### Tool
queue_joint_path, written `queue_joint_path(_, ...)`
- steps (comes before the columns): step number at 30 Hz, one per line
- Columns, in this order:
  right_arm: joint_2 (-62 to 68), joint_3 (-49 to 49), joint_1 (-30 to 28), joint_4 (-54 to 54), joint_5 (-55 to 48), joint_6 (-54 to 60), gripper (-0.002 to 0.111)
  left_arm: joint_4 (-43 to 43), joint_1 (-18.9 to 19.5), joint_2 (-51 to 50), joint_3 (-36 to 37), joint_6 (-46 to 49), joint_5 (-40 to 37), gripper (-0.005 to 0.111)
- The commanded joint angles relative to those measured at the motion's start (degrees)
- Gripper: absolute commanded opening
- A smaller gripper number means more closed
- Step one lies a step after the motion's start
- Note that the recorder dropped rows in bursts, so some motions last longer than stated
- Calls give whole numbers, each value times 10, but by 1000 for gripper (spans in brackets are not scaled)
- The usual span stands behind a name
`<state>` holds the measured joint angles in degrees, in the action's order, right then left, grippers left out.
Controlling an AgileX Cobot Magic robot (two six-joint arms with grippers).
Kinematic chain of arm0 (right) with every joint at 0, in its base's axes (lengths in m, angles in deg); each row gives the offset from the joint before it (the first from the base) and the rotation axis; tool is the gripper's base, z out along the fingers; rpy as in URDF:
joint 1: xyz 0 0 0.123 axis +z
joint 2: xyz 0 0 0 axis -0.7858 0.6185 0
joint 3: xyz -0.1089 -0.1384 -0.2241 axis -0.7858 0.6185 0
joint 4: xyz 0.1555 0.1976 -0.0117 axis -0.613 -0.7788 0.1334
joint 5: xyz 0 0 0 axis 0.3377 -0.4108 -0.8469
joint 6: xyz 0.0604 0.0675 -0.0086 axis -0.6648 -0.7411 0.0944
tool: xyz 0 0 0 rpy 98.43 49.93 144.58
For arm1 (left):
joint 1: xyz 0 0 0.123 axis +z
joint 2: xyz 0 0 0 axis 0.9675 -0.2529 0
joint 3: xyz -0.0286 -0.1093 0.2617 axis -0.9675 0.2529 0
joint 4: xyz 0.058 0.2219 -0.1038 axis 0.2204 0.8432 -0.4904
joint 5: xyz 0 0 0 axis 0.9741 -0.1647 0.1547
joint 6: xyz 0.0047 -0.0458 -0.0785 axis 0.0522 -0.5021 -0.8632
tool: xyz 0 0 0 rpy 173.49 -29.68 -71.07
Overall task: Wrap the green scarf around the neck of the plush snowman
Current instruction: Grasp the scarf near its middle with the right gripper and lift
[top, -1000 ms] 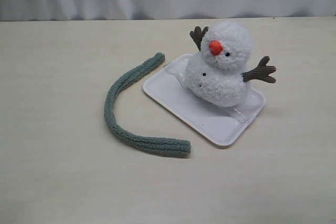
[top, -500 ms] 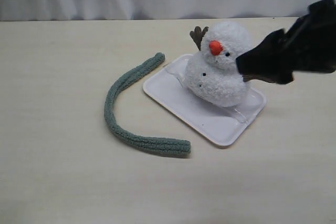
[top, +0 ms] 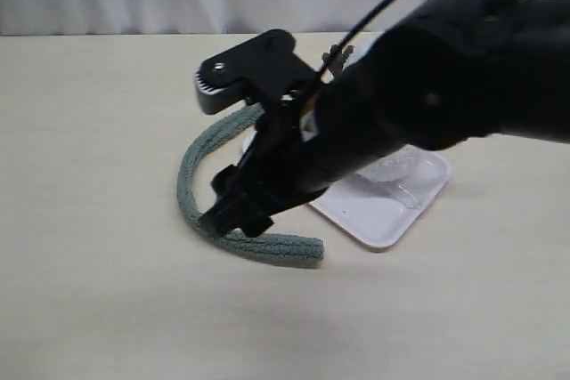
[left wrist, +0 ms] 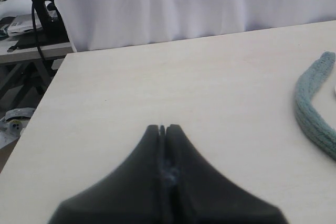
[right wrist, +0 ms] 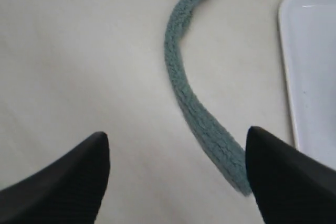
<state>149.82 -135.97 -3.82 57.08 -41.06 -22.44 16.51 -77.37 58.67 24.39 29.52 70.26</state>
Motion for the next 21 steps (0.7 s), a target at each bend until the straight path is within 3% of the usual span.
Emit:
queue_joint_path(1,91,-67,8,7,14,-4,68,-3,0,2,1,0,6,0)
queue_joint_path(10,256,-183,8,11,14,1,68,-3,0,2,1,0,6,0)
queue_joint_path(21,370,-270,8,28,20,1,68,-3,0,2,1,0,6,0)
